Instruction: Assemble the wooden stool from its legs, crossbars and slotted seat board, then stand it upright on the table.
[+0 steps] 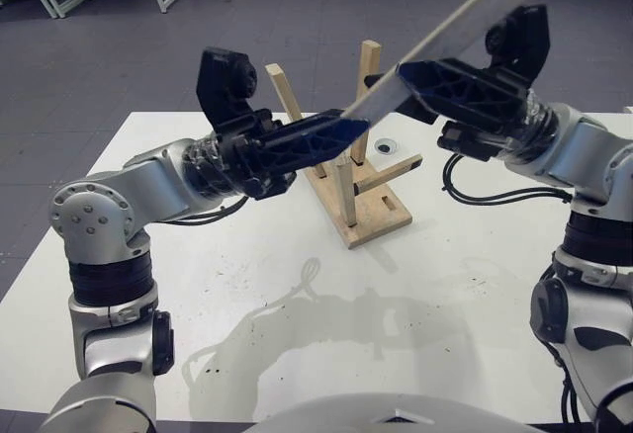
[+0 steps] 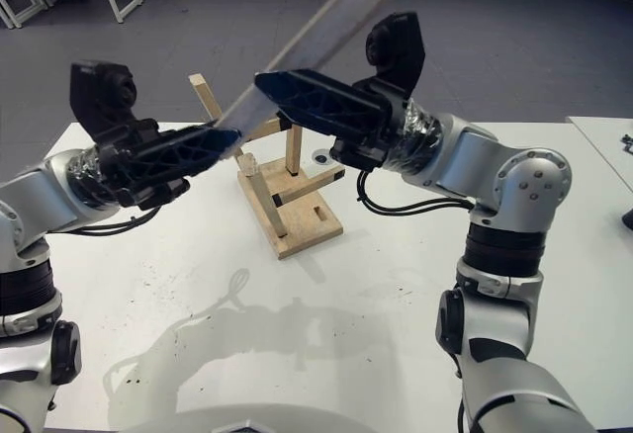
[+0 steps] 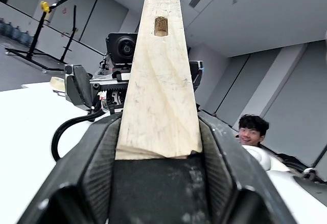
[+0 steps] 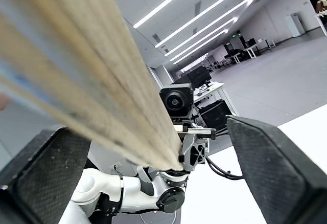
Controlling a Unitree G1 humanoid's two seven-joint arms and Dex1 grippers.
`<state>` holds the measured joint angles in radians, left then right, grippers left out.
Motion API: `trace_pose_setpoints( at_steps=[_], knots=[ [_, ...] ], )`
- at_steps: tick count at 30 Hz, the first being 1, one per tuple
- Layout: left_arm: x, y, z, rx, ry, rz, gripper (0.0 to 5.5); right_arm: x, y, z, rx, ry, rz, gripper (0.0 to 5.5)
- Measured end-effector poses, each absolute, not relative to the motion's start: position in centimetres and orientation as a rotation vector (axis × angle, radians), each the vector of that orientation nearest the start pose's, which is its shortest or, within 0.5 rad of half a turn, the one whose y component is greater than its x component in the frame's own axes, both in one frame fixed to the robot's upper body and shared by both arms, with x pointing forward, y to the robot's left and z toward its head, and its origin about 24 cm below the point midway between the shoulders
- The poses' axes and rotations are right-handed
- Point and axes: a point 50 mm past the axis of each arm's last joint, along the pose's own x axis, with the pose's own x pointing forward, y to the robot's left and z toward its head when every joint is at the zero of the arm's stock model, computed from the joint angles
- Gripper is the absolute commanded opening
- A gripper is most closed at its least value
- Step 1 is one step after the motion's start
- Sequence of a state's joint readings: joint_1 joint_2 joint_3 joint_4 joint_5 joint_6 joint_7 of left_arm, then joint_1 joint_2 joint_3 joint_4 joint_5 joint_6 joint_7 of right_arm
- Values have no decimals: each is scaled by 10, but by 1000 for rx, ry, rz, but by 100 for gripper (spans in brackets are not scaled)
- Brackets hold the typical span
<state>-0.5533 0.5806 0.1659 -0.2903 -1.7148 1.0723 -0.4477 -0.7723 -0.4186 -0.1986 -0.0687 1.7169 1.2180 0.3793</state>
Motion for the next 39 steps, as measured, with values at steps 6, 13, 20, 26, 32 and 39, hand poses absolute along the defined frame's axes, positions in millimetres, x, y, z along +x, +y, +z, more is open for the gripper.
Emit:
trace_pose_setpoints(
  at_steps=[6,13,20,26,32,39],
  knots=[
    [241,133,234,-541,112,-1435,205,265,-116,258,737,190,1535,275],
    [242,139,228,-501,108,-1428,241,267,-118,260,736,196,1518,223],
    [243,153,234,-531,3,-1402,304,273,-131,268,766,116,1475,205],
    [266,189,189,-468,2,-863,304,318,-178,259,677,-85,930,204],
    [286,193,54,-16,434,-299,304,333,-218,162,260,138,495,204],
    [303,164,17,42,470,-282,304,323,-197,87,62,286,538,204]
  ],
)
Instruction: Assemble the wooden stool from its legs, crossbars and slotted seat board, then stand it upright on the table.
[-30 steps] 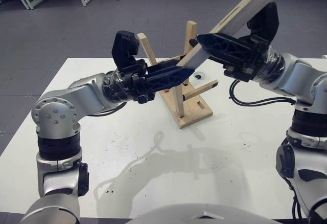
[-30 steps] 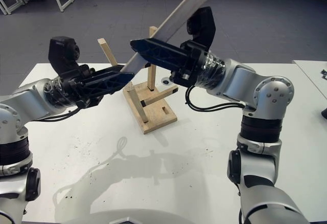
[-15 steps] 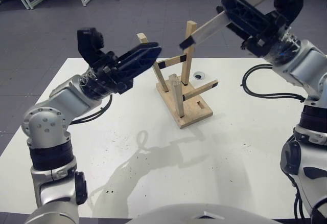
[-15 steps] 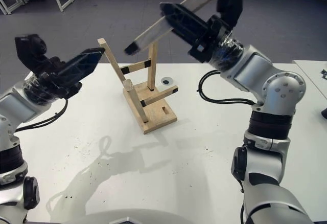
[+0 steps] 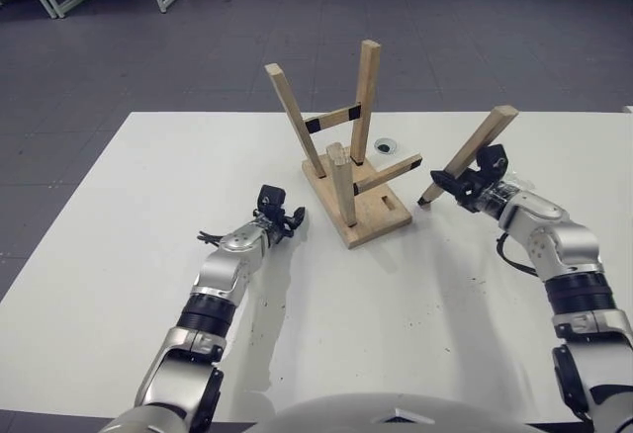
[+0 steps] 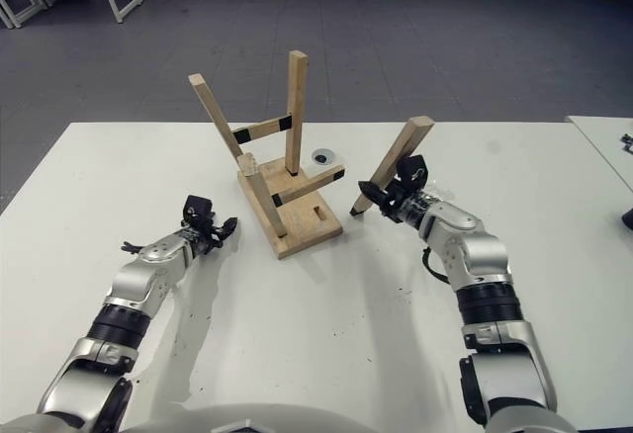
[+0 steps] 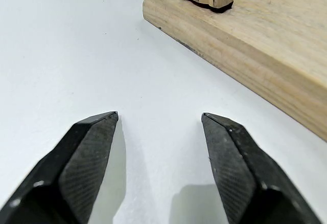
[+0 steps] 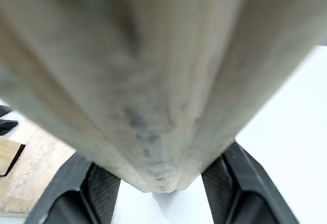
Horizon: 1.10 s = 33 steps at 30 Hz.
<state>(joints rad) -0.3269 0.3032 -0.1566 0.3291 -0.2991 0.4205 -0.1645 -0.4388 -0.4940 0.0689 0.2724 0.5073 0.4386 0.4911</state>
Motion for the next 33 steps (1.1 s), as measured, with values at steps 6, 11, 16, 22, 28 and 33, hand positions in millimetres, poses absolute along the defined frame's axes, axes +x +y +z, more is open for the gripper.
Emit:
trace_pose_setpoints(
  at_steps=[6,11,16,22,28,33],
  knots=[
    [312,179,16,40,463,-260,304,298,-162,85,103,297,722,204],
    [319,198,13,57,457,-263,304,255,-116,85,274,354,935,204],
    [317,199,9,68,423,-383,304,244,-114,100,234,300,1022,204],
    [319,200,9,98,413,-423,304,278,-122,118,59,149,1139,203],
    [319,189,11,109,404,-482,304,300,-116,97,-19,195,1243,203],
    [319,189,12,110,400,-481,304,307,-117,96,-122,196,1317,203]
  ],
)
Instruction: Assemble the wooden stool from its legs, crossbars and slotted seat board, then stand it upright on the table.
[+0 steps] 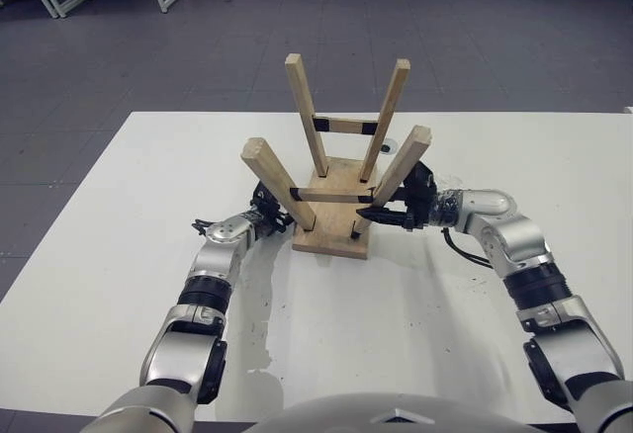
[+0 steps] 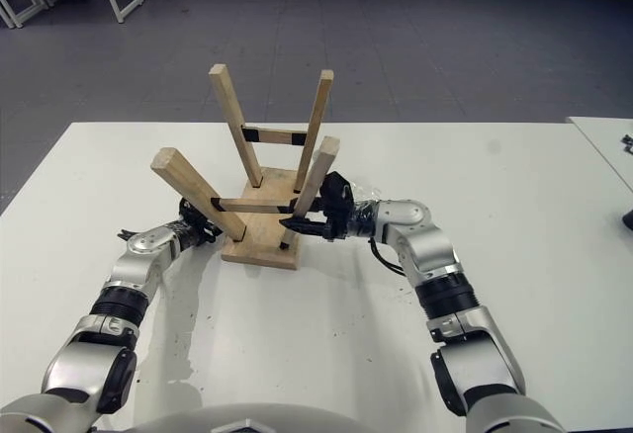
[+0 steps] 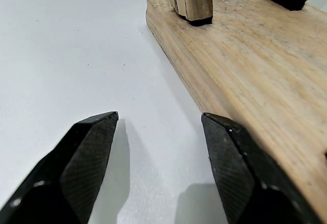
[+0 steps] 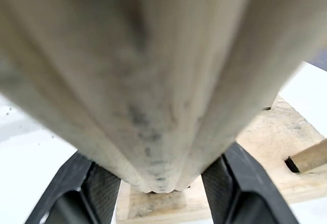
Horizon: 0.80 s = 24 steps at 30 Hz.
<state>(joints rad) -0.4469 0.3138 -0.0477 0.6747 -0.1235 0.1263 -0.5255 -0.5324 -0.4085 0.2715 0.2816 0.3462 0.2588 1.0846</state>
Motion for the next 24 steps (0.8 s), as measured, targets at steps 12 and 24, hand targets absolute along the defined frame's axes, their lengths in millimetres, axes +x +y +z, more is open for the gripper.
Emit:
trace_pose_setpoints(
  at_steps=[12,24],
  knots=[
    [327,262,161,41,-108,-152,304,308,-129,77,-185,184,1259,203],
    [270,100,274,508,-219,-1388,304,301,-129,76,-30,145,1112,202]
  ],
)
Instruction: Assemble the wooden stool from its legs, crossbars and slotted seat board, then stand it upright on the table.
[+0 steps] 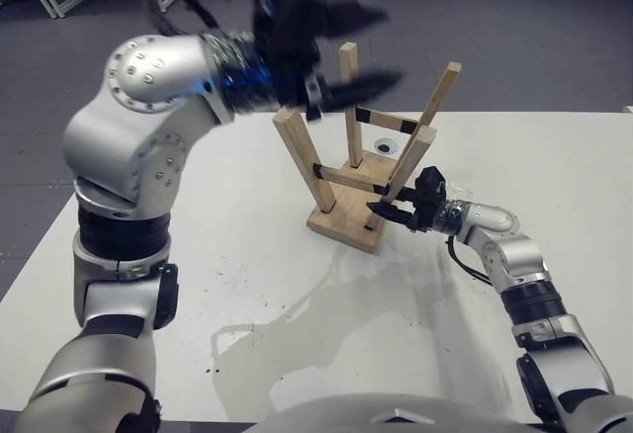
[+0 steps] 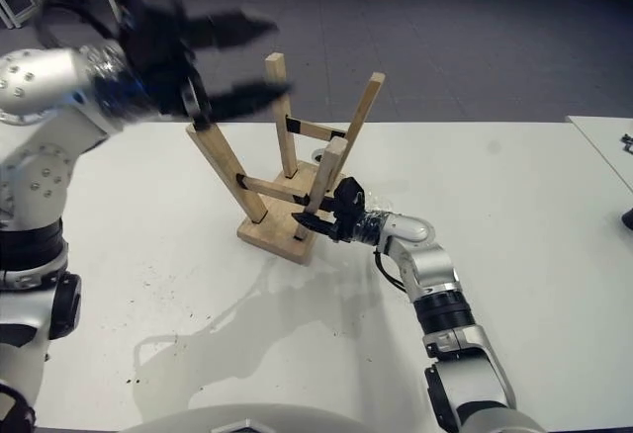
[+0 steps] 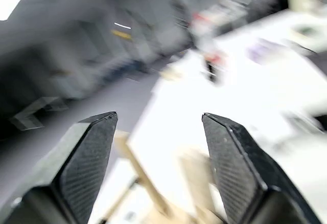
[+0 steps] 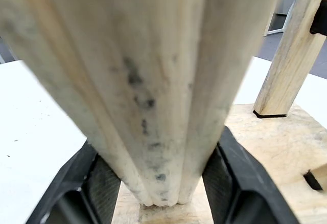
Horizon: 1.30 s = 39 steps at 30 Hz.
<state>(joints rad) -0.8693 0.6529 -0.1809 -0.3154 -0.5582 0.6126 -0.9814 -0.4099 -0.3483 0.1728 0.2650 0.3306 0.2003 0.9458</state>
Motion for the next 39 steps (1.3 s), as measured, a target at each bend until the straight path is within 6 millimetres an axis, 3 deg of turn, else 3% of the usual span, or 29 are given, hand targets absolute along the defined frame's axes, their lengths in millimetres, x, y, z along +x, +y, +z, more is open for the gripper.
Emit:
trace_pose_setpoints(
  at_steps=[2,4,11,24,39],
  knots=[
    [271,95,258,625,-88,-1556,304,299,-128,75,-64,149,1118,202],
    [284,93,246,809,77,-1675,304,298,-127,74,-109,152,1120,202],
    [313,85,217,950,265,-1693,304,292,-123,72,-156,114,1117,202],
    [323,73,186,983,393,-1630,87,286,-119,70,-171,103,1104,202],
    [329,79,182,985,354,-1700,51,283,-126,60,-136,98,1138,202]
  ],
)
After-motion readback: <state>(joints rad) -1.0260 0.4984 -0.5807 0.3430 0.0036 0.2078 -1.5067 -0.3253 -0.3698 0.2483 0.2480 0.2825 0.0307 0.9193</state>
